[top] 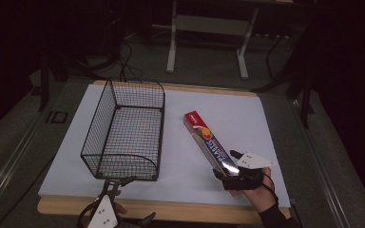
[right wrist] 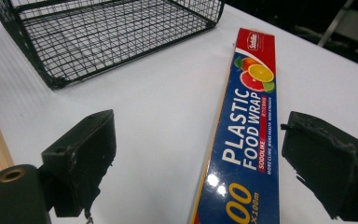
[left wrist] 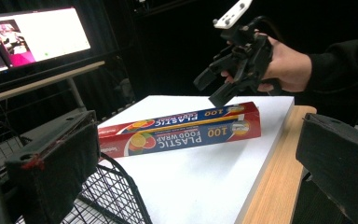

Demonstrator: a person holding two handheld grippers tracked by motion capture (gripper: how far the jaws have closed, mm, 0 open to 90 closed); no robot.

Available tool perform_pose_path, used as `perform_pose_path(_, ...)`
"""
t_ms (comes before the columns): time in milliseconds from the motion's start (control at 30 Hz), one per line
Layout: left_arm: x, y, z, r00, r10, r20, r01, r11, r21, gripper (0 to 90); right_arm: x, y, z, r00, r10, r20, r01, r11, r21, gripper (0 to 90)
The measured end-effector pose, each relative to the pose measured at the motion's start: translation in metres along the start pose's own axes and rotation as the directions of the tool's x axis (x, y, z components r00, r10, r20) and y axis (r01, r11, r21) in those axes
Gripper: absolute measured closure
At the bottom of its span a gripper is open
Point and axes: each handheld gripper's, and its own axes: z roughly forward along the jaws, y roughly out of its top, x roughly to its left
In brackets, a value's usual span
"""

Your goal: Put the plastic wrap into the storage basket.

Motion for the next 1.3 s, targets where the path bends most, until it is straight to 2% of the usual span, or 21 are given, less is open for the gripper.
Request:
perform_pose_path(200,0.000,-0.001,0.001,1.0000,-0.006,0.006,0.006,1.0000,0.003,0.1,-0.010,0.002,0.012,0.9990,0.045,-0.003,-0.044,0.997,0.064,9.9)
perform_pose_path(233,0.000,-0.001,0.001,1.0000,-0.003,0.005,0.003,1.0000,0.004,0.1,-0.013,0.003,0.018,0.9977,0.068,0.002,-0.068,0.994,0.087,9.8)
perform_pose_path(333,0.000,-0.001,0.002,1.0000,0.007,-0.001,-0.007,0.9999,0.013,0.2,-0.016,0.004,0.024,0.9970,0.075,0.017,-0.077,0.990,0.120,9.8)
perform_pose_path(500,0.000,-0.001,0.002,1.0000,0.001,0.002,-0.001,0.9999,0.013,0.2,-0.024,0.008,0.032,0.9929,0.111,0.044,-0.117,0.975,0.189,9.9)
perform_pose_path(567,0.000,-0.001,0.002,1.0000,0.001,0.002,-0.001,0.9999,0.013,0.2,-0.028,0.009,0.035,0.9911,0.128,0.037,-0.133,0.968,0.212,9.8)
perform_pose_path(600,0.000,-0.001,0.002,1.0000,0.001,0.003,-0.002,0.9999,0.014,0.2,-0.028,0.009,0.035,0.9911,0.128,0.037,-0.133,0.968,0.212,9.8)
perform_pose_path(667,0.000,-0.001,0.002,1.0000,0.000,0.006,0.000,0.9999,0.014,0.1,-0.031,0.012,0.040,0.9880,0.150,0.037,-0.154,0.960,0.234,9.8)
perform_pose_path(733,0.000,-0.001,0.002,1.0000,0.000,0.007,0.000,0.9999,0.012,0.2,-0.033,0.015,0.042,0.9891,0.143,0.036,-0.147,0.960,0.240,9.6)
perform_pose_path(833,0.000,-0.001,0.002,1.0000,-0.001,0.007,0.001,0.9999,0.015,0.2,-0.035,0.020,0.046,0.9871,0.156,0.035,-0.160,0.953,0.257,9.3)
perform_pose_path(900,0.000,-0.001,0.002,1.0000,0.000,0.008,0.000,0.9999,0.013,0.2,-0.036,0.024,0.049,0.9864,0.159,0.044,-0.164,0.946,0.279,9.3)
perform_pose_path(967,0.000,-0.001,0.002,1.0000,-0.002,0.009,0.002,0.9999,0.013,0.2,-0.037,0.027,0.053,0.9822,0.181,0.051,-0.188,0.934,0.304,9.4)
perform_pose_path(1000,0.000,-0.001,0.002,1.0000,-0.002,0.009,0.002,0.9999,0.013,0.1,-0.037,0.027,0.053,0.9822,0.181,0.051,-0.188,0.934,0.304,9.4)
perform_pose_path(1100,0.000,-0.001,0.002,0.9999,-0.002,0.010,0.002,0.9998,0.018,0.2,-0.040,0.029,0.062,0.9776,0.198,0.072,-0.211,0.912,0.352,9.4)
perform_pose_path(1200,0.000,-0.001,0.002,0.9999,-0.003,0.012,0.003,0.9998,0.017,0.1,-0.042,0.031,0.068,0.9759,0.203,0.078,-0.218,0.907,0.361,10.7)
perform_pose_path(1300,0.001,-0.001,0.003,0.9998,-0.008,0.016,0.007,0.9998,0.020,0.1,-0.043,0.033,0.073,0.9759,0.204,0.077,-0.218,0.895,0.390,13.3)
